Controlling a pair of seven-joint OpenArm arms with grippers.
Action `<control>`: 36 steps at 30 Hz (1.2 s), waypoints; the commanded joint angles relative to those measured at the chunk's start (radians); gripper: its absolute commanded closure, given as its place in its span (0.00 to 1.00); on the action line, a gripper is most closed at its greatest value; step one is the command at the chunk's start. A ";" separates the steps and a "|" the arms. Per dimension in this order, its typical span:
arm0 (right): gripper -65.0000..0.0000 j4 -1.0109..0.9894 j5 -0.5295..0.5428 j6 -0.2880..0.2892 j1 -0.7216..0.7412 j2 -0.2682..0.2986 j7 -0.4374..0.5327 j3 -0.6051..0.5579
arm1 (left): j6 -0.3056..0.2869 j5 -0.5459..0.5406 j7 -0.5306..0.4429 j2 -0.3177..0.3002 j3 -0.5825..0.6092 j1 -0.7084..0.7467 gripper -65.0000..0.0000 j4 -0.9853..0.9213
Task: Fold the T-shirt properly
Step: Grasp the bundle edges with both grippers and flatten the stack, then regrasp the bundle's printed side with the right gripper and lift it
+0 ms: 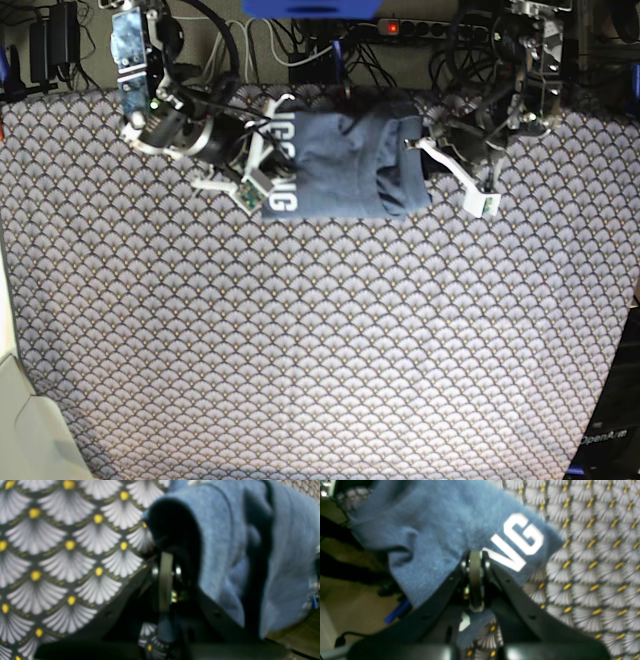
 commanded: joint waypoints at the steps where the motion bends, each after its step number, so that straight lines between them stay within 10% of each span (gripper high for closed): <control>1: 1.00 -0.011 0.008 0.004 0.007 0.005 0.010 0.002 | -0.005 -0.011 -0.011 -0.011 -0.004 -0.004 1.00 0.005; 15: 1.00 0.119 0.011 0.004 0.022 0.005 0.038 -0.012 | -0.002 -0.023 -0.011 -0.049 -0.001 0.001 1.00 0.038; 21: 1.00 0.145 0.011 0.004 0.108 -0.059 -0.099 -0.115 | 0.002 -0.022 -0.011 -0.082 -0.011 0.047 1.00 0.097; 36: 1.00 -0.156 0.010 0.004 0.285 -0.177 -0.096 -0.225 | -0.005 -0.022 -0.011 -0.080 -0.148 0.193 1.00 0.187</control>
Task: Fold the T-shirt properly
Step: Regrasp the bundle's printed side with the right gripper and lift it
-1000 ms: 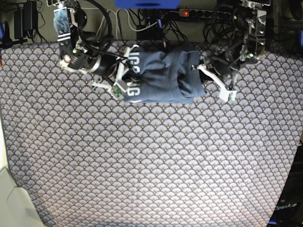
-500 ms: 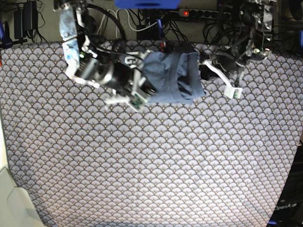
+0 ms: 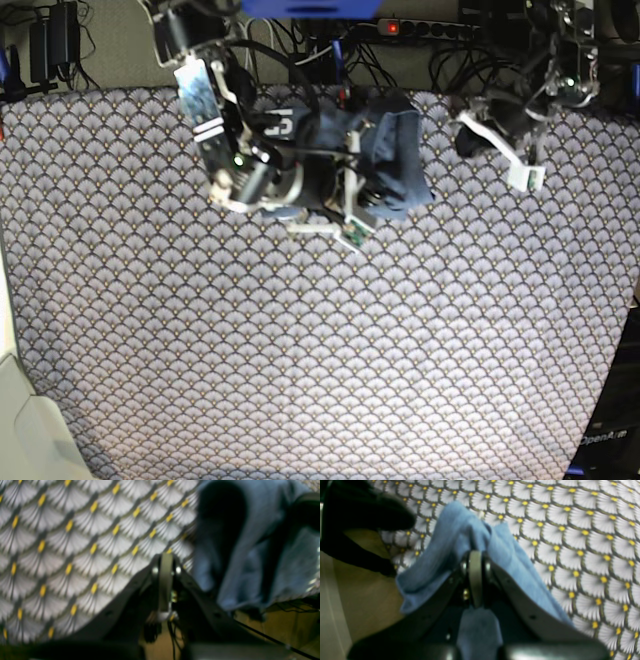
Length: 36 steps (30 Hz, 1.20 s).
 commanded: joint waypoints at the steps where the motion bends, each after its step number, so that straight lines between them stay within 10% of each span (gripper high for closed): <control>1: 1.00 -0.001 0.016 0.003 0.029 -0.010 0.026 0.000 | -0.006 -0.012 -0.013 -0.010 -0.007 0.007 1.00 0.016; 15: 1.00 -0.271 0.015 0.003 0.107 -0.010 0.185 0.004 | -0.006 -0.002 -0.013 -0.006 0.021 0.045 1.00 0.008; 36: 1.00 0.244 0.015 0.003 -0.001 0.119 -0.034 0.125 | 0.002 0.082 -0.017 0.036 0.200 0.039 1.00 0.008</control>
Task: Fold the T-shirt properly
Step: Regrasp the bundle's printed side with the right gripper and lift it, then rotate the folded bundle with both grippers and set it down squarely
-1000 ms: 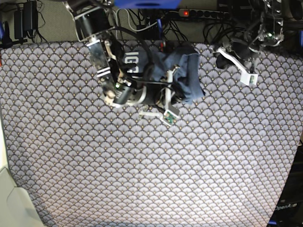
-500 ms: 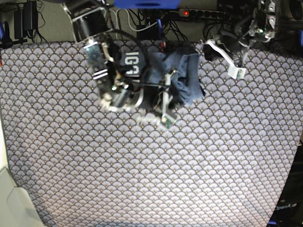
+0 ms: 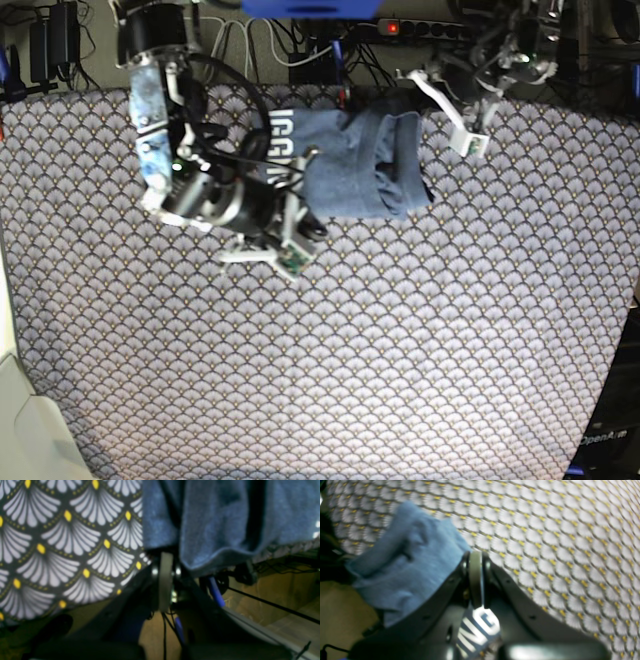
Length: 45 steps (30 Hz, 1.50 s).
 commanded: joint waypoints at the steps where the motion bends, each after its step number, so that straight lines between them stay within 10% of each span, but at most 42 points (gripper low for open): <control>1: 1.00 0.034 0.016 0.003 0.000 0.006 0.024 0.010 | -0.009 0.006 -0.011 0.004 -0.001 -0.002 1.00 0.015; 13: 1.00 0.114 0.016 0.003 -0.152 0.101 0.033 0.072 | -0.006 0.157 -0.009 0.113 -0.001 -0.085 1.00 -0.059; 27: 1.00 0.112 0.016 0.003 -0.171 0.166 0.033 0.198 | -0.006 0.150 -0.011 0.119 -0.006 -0.177 1.00 -0.108; 45: 1.00 0.106 0.014 0.003 -0.174 0.233 0.033 0.198 | -0.004 0.155 -0.019 0.285 -0.003 -0.455 1.00 -0.381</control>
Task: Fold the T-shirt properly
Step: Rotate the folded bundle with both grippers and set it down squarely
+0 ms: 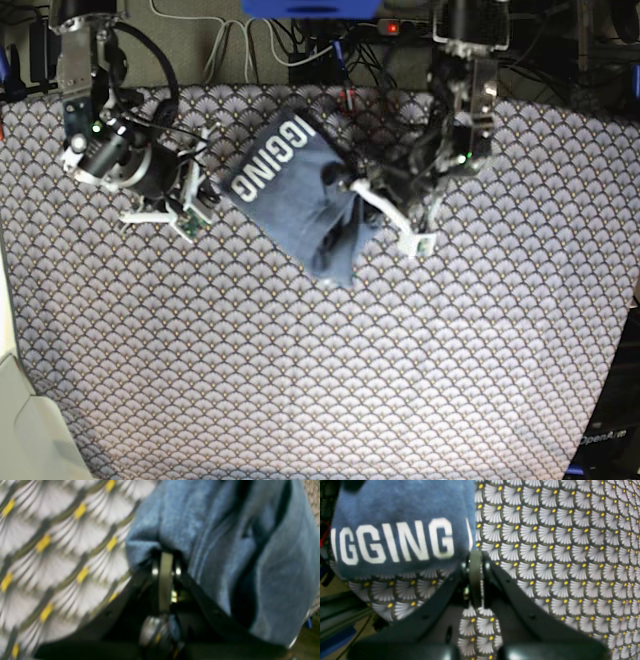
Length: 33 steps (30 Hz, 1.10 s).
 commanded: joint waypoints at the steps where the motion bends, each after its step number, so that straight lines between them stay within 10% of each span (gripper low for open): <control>1: 1.00 0.016 0.011 0.003 0.009 0.016 0.021 0.004 | 0.004 0.008 0.021 0.013 0.004 -0.024 1.00 -0.010; 16: 1.00 -0.185 0.011 0.003 0.018 0.053 0.079 0.079 | 0.004 0.010 -0.081 0.101 0.006 -0.296 1.00 -0.353; 33: 1.00 -0.186 0.011 0.003 -0.047 -0.080 0.094 0.012 | 0.000 0.002 -0.110 0.116 0.058 -0.354 1.00 -0.406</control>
